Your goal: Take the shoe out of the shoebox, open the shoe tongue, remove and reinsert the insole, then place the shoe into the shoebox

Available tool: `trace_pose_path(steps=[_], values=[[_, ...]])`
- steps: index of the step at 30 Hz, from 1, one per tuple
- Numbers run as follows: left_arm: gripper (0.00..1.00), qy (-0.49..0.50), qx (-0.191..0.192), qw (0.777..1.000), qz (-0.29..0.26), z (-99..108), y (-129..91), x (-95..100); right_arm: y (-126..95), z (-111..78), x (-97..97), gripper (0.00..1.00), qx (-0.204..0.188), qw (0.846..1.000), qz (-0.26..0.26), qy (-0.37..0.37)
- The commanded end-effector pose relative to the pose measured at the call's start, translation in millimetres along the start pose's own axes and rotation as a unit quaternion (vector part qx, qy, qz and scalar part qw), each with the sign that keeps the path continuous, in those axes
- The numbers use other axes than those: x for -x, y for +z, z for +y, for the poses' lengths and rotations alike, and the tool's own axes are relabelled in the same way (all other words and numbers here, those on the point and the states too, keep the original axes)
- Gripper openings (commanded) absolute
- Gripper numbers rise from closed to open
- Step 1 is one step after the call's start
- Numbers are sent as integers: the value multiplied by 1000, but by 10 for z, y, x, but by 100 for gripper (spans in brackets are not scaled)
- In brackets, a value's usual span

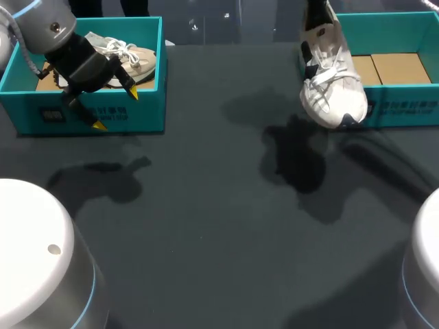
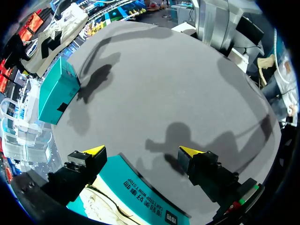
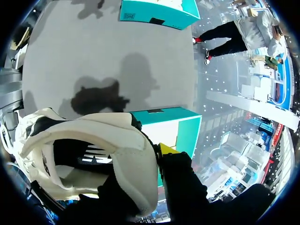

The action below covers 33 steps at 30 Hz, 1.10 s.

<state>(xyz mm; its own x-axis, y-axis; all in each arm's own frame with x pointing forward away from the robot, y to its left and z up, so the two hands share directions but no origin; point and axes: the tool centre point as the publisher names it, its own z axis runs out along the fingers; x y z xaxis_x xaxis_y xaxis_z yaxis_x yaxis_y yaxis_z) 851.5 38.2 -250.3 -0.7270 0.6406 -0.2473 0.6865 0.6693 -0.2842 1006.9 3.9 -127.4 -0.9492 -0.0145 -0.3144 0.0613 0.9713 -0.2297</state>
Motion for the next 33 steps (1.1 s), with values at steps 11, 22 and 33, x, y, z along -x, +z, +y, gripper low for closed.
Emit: trace_pose_path(steps=[11, 22, 33], values=[[100, 0, 1, 1000, 0, 3, -2, -6, 209, -517, 634, 0, -19, 999, -10, 25], [100, 0, 1, 1000, 0, 3, -2, -6, 616, -1294, 1100, 0, -7, 999, -18, 25], [100, 0, 1, 1000, 0, 3, -2, -6, 916, -1975, 1188, 0, -15, 998, -13, 63]])
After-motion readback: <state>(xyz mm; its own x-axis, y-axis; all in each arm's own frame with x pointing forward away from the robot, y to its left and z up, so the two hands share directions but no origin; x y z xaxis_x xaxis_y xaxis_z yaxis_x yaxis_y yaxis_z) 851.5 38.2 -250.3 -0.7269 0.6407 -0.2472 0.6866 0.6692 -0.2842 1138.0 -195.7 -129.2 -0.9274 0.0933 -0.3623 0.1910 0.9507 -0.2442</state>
